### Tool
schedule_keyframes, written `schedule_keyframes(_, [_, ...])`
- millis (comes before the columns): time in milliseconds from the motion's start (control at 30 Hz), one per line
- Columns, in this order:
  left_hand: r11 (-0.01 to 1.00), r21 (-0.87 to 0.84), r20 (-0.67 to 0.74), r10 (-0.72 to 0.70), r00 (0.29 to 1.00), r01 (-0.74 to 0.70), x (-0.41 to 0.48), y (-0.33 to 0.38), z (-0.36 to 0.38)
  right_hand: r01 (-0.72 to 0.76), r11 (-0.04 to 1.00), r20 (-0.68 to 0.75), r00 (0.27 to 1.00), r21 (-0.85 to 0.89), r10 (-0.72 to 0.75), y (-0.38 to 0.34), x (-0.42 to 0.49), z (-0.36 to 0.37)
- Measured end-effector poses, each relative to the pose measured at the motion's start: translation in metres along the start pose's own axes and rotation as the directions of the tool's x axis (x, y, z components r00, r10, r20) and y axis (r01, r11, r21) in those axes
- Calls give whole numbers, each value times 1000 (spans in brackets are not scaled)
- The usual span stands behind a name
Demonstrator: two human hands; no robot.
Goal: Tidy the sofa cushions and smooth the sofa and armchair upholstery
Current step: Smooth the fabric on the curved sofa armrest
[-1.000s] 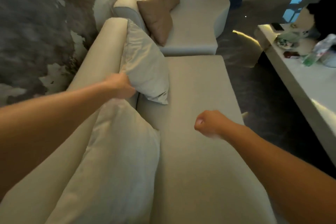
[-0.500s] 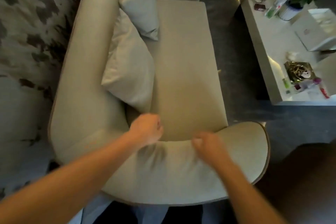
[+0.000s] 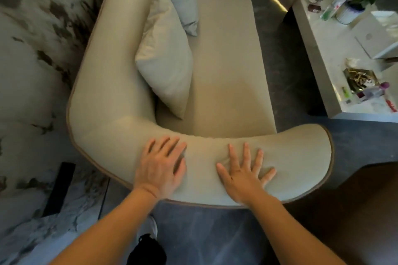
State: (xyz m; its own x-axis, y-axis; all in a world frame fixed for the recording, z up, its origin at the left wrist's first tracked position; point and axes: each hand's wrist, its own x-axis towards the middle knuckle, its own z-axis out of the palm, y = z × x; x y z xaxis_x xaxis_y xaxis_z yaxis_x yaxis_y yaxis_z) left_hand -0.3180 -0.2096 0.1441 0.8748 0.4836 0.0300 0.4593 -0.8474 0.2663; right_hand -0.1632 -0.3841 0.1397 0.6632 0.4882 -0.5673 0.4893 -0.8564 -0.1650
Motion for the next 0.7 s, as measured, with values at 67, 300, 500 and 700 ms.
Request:
schedule_keyframes(67, [1000, 15, -128, -6, 992, 8, -2, 0, 8, 29, 999, 9, 1000, -30, -29, 2, 5, 2])
schedule_keyframes(300, [900, 82, -171, -411, 896, 428, -12, 13, 2, 225, 969, -271, 931, -102, -245, 0, -20, 3])
schedule_keyframes(500, [923, 69, -198, -360, 912, 379, -4, -4, 18, 265, 963, -413, 873, -45, -260, -9, -21, 3])
schedule_keyframes(700, [920, 37, -134, -383, 914, 390, -6, 3, 5, 164, 986, -438, 885, -27, -159, -20, -31, 1])
